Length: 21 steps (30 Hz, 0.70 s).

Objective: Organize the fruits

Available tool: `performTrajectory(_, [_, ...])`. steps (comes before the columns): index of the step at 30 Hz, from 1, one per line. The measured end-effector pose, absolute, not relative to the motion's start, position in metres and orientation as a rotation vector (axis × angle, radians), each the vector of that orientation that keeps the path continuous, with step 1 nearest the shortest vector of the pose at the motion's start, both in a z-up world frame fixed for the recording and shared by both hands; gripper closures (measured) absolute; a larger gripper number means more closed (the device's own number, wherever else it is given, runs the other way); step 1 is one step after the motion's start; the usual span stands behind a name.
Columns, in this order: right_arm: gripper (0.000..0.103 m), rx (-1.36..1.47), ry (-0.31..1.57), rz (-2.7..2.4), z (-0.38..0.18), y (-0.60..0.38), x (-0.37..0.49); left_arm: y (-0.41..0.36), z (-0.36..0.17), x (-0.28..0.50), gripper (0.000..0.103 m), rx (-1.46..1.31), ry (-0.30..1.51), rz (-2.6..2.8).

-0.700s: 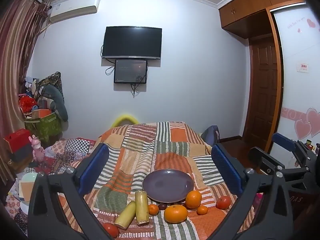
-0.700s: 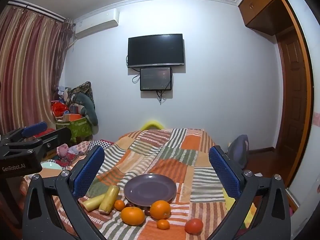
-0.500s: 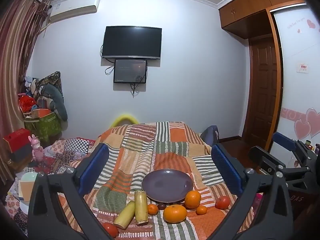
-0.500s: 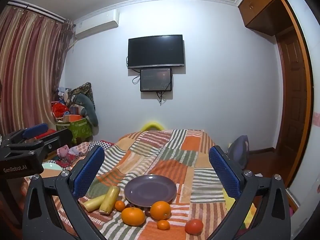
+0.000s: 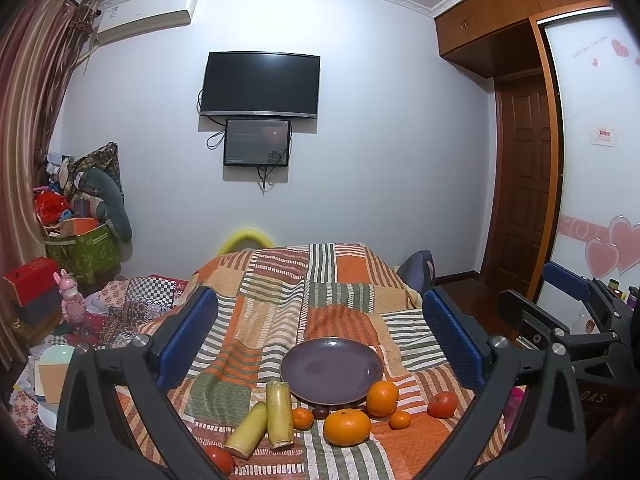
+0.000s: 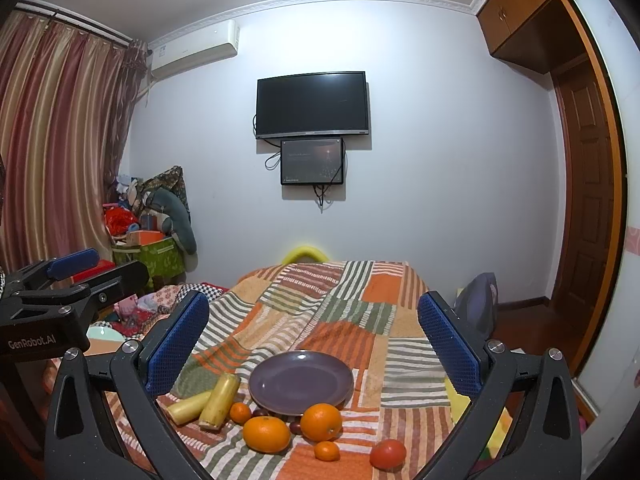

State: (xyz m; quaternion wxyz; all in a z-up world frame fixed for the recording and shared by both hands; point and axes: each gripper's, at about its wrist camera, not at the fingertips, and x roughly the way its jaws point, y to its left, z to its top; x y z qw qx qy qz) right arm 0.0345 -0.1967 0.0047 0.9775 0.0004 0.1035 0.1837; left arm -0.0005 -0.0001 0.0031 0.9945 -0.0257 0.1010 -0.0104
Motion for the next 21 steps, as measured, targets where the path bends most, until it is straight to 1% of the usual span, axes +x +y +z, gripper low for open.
performTrajectory(21, [0.0,0.007,0.202,0.37,0.0091,-0.1958,0.0294,-0.0024,0.0021,0.0032,0.0,-0.051,0.203,-0.025])
